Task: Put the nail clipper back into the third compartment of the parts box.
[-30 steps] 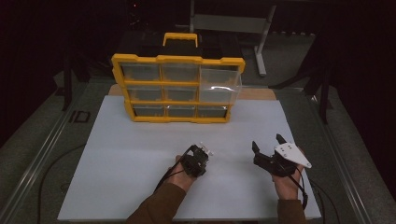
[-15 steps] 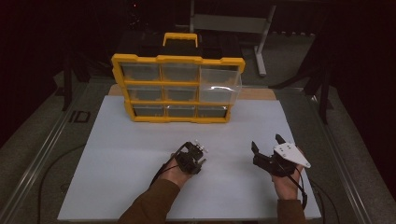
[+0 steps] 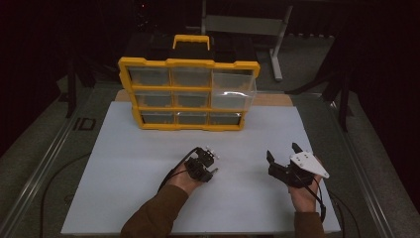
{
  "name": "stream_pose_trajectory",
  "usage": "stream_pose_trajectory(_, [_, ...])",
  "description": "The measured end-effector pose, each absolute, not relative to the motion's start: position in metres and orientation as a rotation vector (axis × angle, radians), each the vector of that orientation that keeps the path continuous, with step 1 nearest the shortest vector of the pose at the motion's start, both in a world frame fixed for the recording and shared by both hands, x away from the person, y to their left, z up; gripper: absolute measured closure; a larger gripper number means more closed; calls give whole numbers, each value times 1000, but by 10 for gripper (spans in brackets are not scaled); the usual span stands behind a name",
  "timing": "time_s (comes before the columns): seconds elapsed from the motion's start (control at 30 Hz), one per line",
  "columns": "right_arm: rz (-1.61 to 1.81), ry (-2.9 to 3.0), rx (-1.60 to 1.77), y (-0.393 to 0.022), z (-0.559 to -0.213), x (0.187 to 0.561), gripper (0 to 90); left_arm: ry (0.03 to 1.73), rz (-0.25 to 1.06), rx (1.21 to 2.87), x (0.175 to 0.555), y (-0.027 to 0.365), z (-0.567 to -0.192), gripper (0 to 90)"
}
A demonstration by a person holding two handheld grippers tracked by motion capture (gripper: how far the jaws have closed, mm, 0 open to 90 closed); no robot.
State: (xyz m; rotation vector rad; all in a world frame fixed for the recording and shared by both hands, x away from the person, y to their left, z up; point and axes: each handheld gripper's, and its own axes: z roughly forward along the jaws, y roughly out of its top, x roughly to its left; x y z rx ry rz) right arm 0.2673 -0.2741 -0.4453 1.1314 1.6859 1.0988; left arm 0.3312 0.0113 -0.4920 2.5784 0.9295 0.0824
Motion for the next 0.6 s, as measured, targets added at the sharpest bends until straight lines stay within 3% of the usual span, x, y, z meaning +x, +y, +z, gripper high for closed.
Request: stream_pose_trajectory(0.6, [1127,1689,1104,-274,-444,266,137,910,133,2507,331,25,-471,799])
